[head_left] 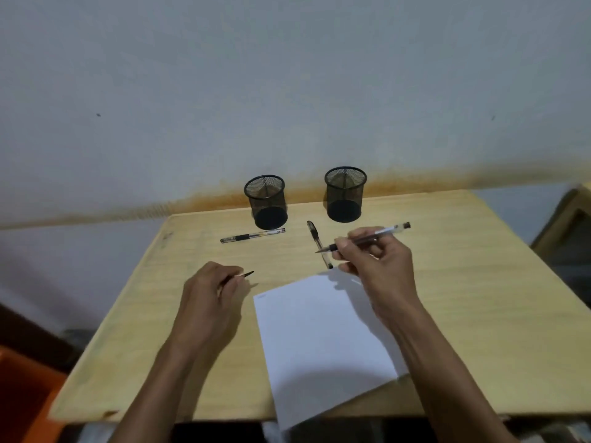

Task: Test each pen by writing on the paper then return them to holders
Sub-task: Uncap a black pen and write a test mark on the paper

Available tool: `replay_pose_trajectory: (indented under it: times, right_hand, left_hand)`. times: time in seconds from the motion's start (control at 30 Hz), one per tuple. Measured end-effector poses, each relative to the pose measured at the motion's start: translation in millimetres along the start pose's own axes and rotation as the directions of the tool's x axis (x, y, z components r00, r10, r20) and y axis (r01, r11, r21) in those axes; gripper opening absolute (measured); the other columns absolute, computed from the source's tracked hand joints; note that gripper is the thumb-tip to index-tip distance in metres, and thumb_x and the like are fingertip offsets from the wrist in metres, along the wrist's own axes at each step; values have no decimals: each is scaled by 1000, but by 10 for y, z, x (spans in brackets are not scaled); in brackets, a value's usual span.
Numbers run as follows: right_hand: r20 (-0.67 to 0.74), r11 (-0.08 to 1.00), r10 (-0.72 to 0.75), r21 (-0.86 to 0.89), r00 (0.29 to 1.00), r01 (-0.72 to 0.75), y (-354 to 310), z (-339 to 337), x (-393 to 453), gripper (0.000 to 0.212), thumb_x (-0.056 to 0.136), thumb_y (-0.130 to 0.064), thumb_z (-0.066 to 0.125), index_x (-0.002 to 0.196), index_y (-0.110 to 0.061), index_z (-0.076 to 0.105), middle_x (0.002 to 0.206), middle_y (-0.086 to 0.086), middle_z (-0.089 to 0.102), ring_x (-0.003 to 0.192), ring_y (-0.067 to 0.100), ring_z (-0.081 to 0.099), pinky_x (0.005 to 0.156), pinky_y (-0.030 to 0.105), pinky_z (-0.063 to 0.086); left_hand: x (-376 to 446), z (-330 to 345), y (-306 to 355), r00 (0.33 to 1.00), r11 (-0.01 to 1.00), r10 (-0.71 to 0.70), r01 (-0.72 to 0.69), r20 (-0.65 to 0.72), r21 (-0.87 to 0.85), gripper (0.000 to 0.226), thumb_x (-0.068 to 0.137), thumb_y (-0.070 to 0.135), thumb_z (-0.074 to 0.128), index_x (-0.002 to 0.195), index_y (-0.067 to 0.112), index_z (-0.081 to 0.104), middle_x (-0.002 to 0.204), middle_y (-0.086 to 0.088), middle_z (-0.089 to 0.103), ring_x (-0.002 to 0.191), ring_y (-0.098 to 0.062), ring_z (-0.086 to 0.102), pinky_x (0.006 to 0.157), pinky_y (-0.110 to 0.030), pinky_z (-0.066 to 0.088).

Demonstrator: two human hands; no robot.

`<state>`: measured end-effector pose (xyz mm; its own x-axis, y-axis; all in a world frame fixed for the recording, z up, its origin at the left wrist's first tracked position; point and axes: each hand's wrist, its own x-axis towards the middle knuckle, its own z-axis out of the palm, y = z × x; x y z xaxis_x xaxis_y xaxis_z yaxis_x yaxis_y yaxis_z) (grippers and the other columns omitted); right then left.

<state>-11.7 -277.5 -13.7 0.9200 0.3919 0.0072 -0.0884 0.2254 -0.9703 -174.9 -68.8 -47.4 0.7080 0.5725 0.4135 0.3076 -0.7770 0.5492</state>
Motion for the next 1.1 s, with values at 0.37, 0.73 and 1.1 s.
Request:
replay_pose_trajectory:
  times: [0.37,0.73,1.1]
  right_hand:
    - [-59,986,13,-168,998,-23,204,119,-282,16,84,-9,81,91,-2,68,73,2,77,73,16,77,61,22,59]
    - [-4,984,56,-170,998,-56,396,231,-440,18,80,0,82,85,3,65,76,13,77,72,20,77,60,31,63]
    - [56,934,82,-352,995,-57,614,238,-559,9,85,4,75,83,-3,69,72,5,74,62,9,69,60,19,54]
  left_hand:
    - [386,306,-312,983,978,-183,181,5,106,11,87,26,73,86,15,75,91,-4,74,90,-30,65,77,-37,46]
    - [135,281,-485,983,984,-177,179,-57,26,32,90,36,69,115,15,68,116,-3,69,112,-29,58,93,-47,48]
    - [-277,346,-539,940,961,233,-262,249,87,50,86,59,63,122,25,70,135,-1,63,126,-23,57,102,-50,42]
